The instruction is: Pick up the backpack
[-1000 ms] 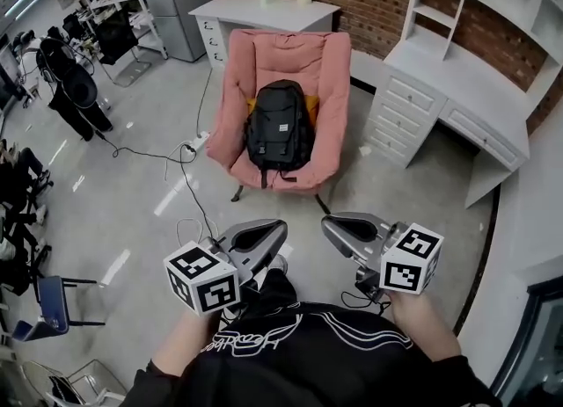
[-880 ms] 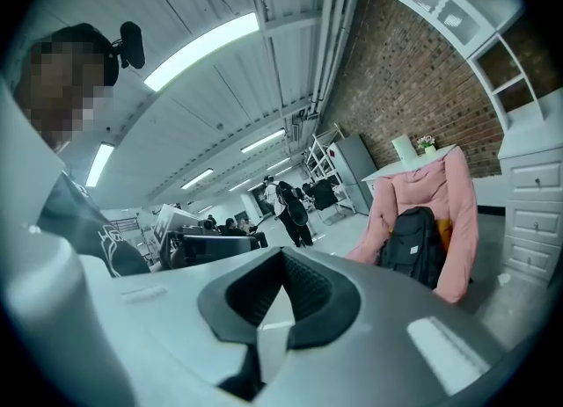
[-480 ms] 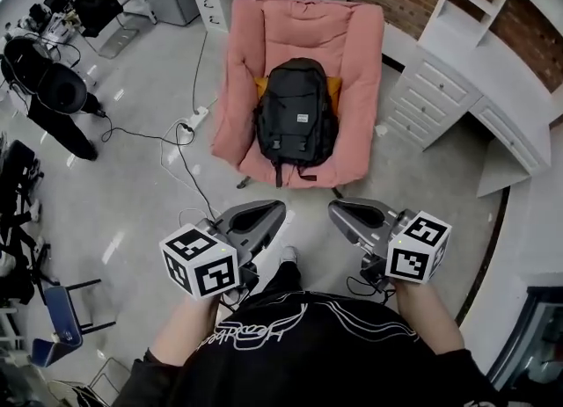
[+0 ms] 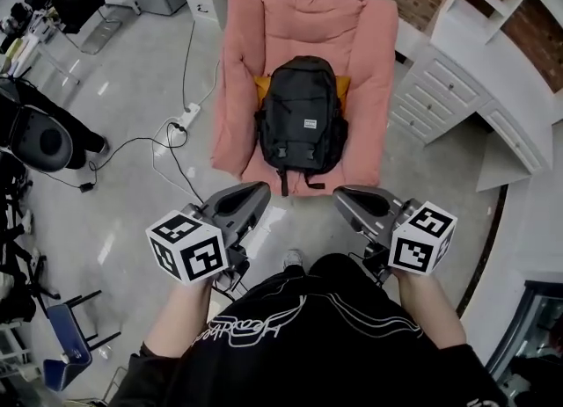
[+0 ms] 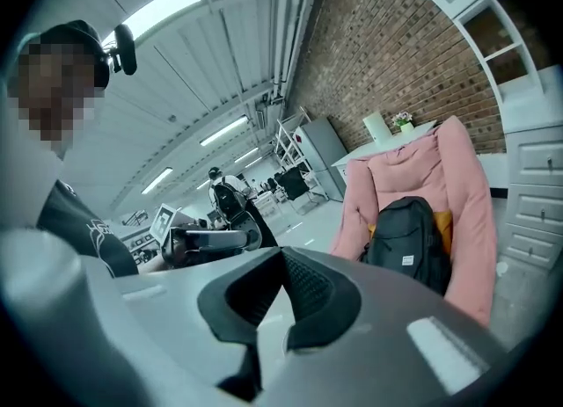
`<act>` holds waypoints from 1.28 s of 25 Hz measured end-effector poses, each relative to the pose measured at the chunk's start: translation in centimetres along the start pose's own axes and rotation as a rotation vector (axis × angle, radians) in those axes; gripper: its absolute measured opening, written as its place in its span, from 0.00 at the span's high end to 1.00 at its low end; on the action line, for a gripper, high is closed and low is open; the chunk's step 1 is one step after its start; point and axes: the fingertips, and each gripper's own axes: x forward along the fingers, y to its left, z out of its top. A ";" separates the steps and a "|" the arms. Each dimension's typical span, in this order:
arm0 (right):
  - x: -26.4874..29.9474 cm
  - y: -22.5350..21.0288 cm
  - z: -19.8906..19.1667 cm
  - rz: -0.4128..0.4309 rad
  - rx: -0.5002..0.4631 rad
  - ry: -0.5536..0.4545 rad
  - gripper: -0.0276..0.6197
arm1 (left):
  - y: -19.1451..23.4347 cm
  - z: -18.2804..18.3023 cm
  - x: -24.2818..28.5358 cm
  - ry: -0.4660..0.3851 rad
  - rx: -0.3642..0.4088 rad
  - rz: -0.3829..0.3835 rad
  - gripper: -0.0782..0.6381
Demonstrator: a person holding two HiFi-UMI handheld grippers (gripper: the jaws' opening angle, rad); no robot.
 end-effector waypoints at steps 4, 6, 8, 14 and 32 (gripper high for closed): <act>0.6 -1.9 -0.1 -0.042 0.022 0.001 0.95 | 1.9 0.1 1.0 0.015 -0.032 0.005 0.89; 1.0 -2.9 -0.1 -0.053 0.037 0.002 0.95 | 2.6 0.0 1.6 0.024 -0.040 0.008 0.89; 1.6 -4.0 0.1 -0.055 0.048 0.002 0.95 | 3.3 -0.2 2.4 0.040 -0.053 0.004 0.89; 3.3 -8.4 0.6 -0.058 0.089 0.031 0.95 | 6.5 0.6 5.3 0.070 -0.076 0.041 0.88; 11.0 -25.7 3.1 -0.150 0.176 0.157 0.77 | 20.5 2.0 17.0 0.225 -0.207 0.164 0.75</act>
